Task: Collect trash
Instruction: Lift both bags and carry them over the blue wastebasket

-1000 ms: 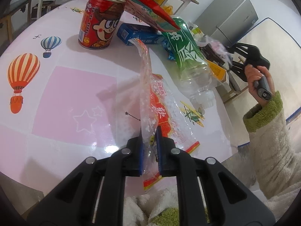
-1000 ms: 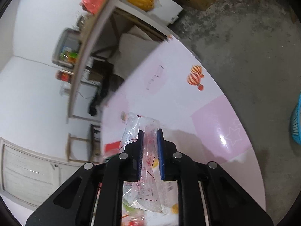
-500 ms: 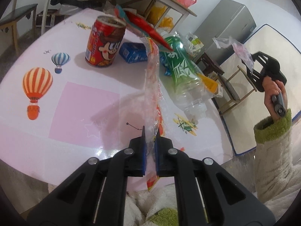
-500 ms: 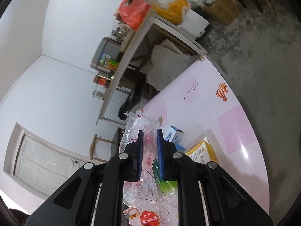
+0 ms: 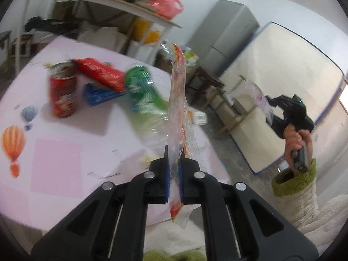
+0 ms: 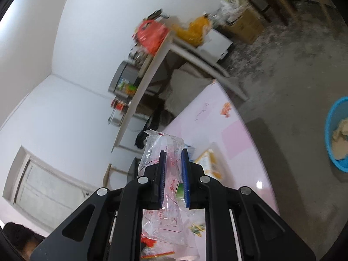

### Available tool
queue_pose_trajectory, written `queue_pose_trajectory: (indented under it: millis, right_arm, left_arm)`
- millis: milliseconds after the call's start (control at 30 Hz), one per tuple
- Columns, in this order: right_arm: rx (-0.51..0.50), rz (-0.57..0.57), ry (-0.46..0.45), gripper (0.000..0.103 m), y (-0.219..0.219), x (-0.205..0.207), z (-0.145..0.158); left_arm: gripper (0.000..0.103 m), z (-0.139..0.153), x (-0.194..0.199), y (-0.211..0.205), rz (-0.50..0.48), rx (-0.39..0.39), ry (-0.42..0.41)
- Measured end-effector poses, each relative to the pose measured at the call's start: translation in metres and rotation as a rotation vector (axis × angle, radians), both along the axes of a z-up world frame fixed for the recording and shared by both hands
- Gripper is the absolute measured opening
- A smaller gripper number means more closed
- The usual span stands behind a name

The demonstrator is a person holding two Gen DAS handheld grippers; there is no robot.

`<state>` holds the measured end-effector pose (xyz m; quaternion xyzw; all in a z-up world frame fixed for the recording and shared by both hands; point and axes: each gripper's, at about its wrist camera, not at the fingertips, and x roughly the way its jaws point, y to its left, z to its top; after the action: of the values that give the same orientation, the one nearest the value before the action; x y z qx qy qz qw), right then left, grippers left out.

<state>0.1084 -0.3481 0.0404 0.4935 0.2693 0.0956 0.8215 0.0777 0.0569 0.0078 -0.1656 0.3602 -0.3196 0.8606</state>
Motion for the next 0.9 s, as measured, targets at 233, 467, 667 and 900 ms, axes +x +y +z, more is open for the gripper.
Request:
queue_pose_trajectory:
  millis: [233, 467, 667, 900]
  right_arm:
    - [-0.015, -0.167, 0.059, 0.014, -0.046, -0.057, -0.017]
    - [-0.02, -0.307, 0.135, 0.014, -0.086, -0.093, -0.046]
    - [-0.007, -0.404, 0.195, 0.014, -0.116, -0.119, -0.077]
    - [-0.075, -0.531, 0.288, 0.014, -0.152, -0.143, -0.107]
  left_arm:
    - [0.005, 0.015, 0.021, -0.076, -0.195, -0.034, -0.021]
    - [0.005, 0.017, 0.045, -0.164, -0.353, 0.023, -0.029]
    - [0.005, 0.017, 0.06, -0.23, -0.435, 0.086, -0.018]
    - [0.005, 0.006, 0.077, -0.292, -0.509, 0.141, 0.07]
